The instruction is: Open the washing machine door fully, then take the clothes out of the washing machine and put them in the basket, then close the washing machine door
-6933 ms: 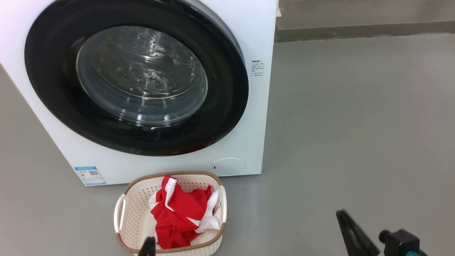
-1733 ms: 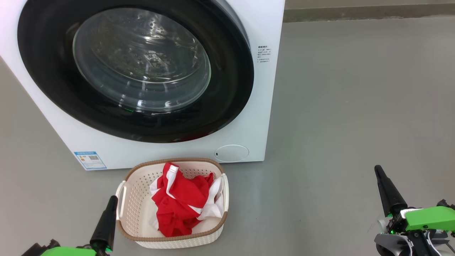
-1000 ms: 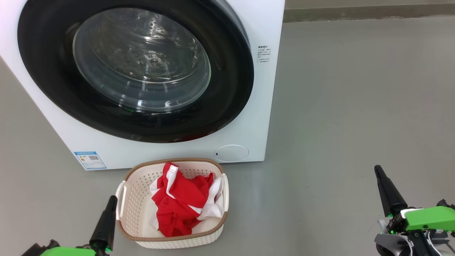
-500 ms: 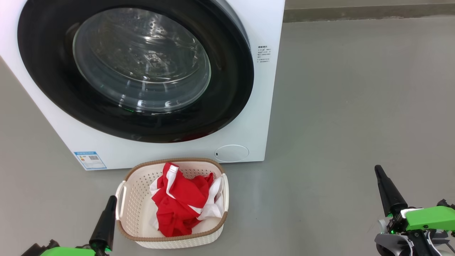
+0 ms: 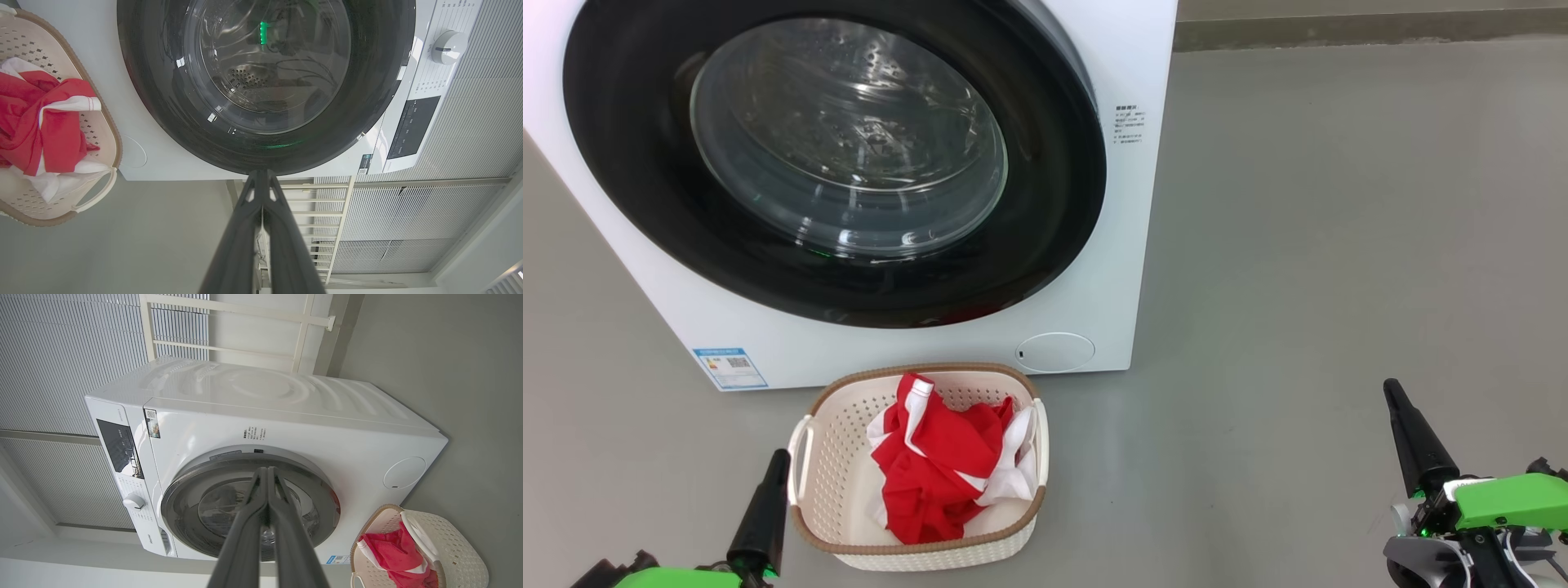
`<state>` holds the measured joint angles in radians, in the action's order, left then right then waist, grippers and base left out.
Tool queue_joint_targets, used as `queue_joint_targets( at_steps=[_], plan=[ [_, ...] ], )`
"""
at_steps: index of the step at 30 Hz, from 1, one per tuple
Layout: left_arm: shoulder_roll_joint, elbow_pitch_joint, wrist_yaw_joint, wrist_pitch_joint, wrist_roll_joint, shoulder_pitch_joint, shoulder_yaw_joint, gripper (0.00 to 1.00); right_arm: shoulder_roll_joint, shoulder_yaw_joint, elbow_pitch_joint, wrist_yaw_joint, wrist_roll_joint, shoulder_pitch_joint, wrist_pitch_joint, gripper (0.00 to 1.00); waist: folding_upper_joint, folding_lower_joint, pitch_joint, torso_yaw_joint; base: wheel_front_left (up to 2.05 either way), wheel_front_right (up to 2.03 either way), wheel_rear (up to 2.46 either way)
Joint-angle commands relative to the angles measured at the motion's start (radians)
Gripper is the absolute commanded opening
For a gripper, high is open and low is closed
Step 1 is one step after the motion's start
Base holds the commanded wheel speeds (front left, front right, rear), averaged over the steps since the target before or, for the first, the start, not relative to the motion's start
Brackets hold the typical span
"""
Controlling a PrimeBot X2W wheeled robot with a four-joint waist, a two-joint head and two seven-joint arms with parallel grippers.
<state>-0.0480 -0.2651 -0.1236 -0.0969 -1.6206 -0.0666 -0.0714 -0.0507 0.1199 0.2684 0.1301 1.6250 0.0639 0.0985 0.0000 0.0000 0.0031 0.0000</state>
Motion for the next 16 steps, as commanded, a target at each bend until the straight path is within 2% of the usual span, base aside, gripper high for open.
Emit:
queue_joint_targets(
  at_steps=[1, 16],
  plan=[
    [-0.008, 0.02, -0.007, -0.011, 0.006, -0.041, -0.036, 0.0, -0.007, -0.016, -0.024, 0.001, -0.009, 0.043, 0.007, 0.0, 0.0, 0.0, 0.0, 0.0, 0.0, 0.0, 0.0],
    [-0.007, 0.02, -0.007, -0.012, 0.008, -0.041, -0.037, 0.0, -0.005, -0.014, -0.024, 0.001, -0.01, 0.043, 0.009, 0.0, 0.0, 0.0, 0.0, 0.0, 0.0, 0.0, 0.0]
  ],
)
